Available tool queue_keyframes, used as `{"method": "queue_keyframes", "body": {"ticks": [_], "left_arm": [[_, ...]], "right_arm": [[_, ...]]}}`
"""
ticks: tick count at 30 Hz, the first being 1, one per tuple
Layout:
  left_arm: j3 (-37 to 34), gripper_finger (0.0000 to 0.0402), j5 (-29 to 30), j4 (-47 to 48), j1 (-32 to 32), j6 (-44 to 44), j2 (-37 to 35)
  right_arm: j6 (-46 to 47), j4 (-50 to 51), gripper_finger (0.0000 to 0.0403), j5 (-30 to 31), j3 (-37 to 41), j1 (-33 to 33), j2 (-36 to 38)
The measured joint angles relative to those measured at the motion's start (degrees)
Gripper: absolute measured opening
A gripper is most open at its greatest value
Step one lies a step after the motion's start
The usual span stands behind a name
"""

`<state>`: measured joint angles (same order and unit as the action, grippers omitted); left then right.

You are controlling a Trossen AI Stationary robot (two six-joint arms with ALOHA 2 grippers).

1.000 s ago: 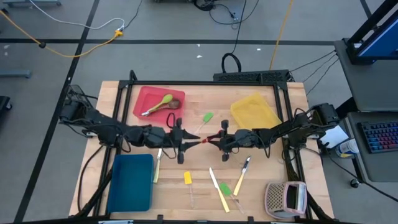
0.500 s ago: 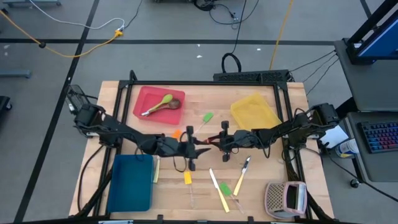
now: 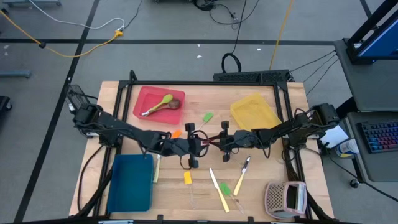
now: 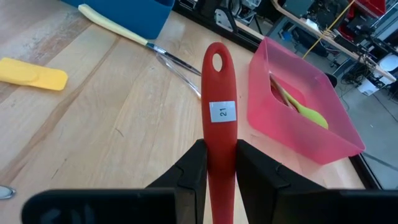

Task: Pick & Place Kitchen Items
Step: Put the red serving spoon into the red bin

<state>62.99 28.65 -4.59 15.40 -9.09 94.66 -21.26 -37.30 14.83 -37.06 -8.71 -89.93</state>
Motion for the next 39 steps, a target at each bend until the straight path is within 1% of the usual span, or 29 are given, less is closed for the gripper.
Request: {"method": "queue_keyframes", "body": {"ticks": [4,10,14,17,25,33,36,39], "left_arm": [[0.0,0.0126,1.7,-0.2,0.0,1.1,0.2],[0.0,0.0189,1.6,0.6,0.0,4.9,0.4],[0.0,0.0204,1.5,3.7,0.0,5.4,0.7],[0.0,0.0199,1.4,5.5,0.1,6.8,1.8],[0.0,0.0176,1.5,3.9,0.0,6.4,5.1],[0.0,0.0162,1.3,2.7,-1.0,6.6,5.5],[0.0,0.0149,1.2,2.8,-1.7,6.6,5.5],[0.0,0.0129,-0.4,3.3,-2.4,6.7,5.5]], "right_arm": [[-0.5,-0.3,0.0063,0.0,0.0,0.0,0.0],[-0.6,-0.2,0.0063,0.0,0.0,0.1,0.0],[-0.5,-0.2,0.0063,0.0,0.0,0.1,0.0],[-0.5,-0.2,0.0063,0.0,0.0,0.1,0.0],[-0.5,0.1,0.0063,-0.1,0.0,0.1,0.0],[-0.5,-0.2,0.0062,-0.1,0.0,0.1,0.0],[-0.5,-0.3,0.0063,-0.1,0.0,0.1,0.0],[-0.5,-0.3,0.0065,-0.1,0.0,0.1,0.0]]}}
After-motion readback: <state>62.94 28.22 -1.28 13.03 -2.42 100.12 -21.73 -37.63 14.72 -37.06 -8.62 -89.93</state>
